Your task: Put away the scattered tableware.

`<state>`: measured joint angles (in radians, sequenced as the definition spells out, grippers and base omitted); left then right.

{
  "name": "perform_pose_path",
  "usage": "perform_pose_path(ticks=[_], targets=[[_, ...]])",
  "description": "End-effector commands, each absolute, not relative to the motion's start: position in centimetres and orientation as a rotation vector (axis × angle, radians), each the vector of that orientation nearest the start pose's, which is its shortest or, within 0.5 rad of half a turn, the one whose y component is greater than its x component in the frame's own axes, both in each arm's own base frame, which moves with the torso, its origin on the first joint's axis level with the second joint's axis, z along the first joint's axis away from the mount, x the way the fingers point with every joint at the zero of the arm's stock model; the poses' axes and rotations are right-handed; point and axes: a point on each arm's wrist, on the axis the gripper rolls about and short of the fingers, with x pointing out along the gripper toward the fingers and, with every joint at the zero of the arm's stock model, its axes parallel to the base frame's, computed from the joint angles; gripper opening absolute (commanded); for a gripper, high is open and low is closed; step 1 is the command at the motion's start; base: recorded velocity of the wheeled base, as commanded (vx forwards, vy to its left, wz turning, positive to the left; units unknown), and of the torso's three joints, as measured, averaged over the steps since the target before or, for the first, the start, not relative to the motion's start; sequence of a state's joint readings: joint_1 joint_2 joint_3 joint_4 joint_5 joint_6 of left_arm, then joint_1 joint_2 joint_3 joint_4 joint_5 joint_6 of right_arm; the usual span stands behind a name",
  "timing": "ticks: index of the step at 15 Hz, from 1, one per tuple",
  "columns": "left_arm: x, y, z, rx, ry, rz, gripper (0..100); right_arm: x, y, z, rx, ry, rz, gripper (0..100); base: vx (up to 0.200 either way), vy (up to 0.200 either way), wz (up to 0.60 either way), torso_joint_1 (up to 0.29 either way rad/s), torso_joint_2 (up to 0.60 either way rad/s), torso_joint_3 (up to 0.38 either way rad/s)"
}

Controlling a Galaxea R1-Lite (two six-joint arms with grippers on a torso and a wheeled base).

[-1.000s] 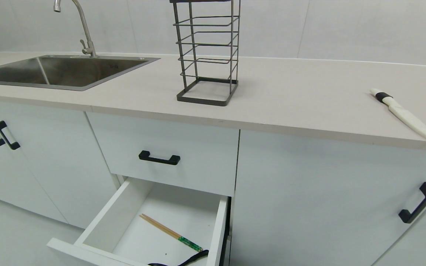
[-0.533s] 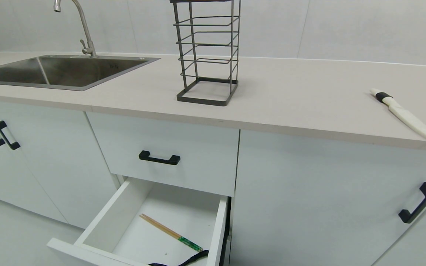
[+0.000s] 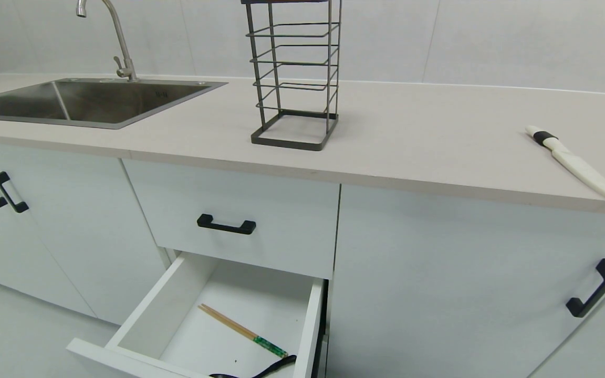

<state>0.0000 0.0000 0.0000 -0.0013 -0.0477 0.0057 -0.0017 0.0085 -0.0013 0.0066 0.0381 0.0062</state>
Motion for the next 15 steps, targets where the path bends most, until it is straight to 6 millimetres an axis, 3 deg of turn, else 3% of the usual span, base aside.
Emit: perform_pose_path(ticks=[1,3,4,6,10,12,15], targets=[[-2.3,-0.1,7.6,0.003,-0.003,-0.052,100,-2.2,0.1,7.6,0.007,0.019,0.037,100,0.0,0.0,0.0,0.0,0.0,0.0],[-2.3,-0.2,7.8,0.01,-0.029,-0.073,100,-2.2,0.1,7.6,0.007,0.019,0.037,100,0.0,0.0,0.0,0.0,0.0,0.0],[-3.0,-0.2,10.8,0.009,-0.236,-0.073,100,-2.2,0.1,7.6,0.007,0.019,0.037,100,0.0,0.0,0.0,0.0,0.0,0.0],[-3.8,-0.3,13.9,0.027,-0.336,-0.115,100,-2.2,0.1,7.6,0.007,0.019,0.037,100,0.0,0.0,0.0,0.0,0.0,0.0],[-3.1,-0.3,14.4,0.002,-0.145,-0.169,100,-2.2,0.1,7.6,0.007,0.019,0.037,100,0.0,0.0,0.0,0.0,0.0,0.0],[-1.5,-0.5,14.7,-0.019,0.051,-0.24,100,-2.2,0.1,7.6,0.007,0.019,0.037,100,0.0,0.0,0.0,0.0,0.0,0.0],[0.8,-0.7,14.8,-0.054,0.21,-0.314,100,-2.2,0.1,7.6,0.007,0.019,0.037,100,0.0,0.0,0.0,0.0,0.0,0.0]])
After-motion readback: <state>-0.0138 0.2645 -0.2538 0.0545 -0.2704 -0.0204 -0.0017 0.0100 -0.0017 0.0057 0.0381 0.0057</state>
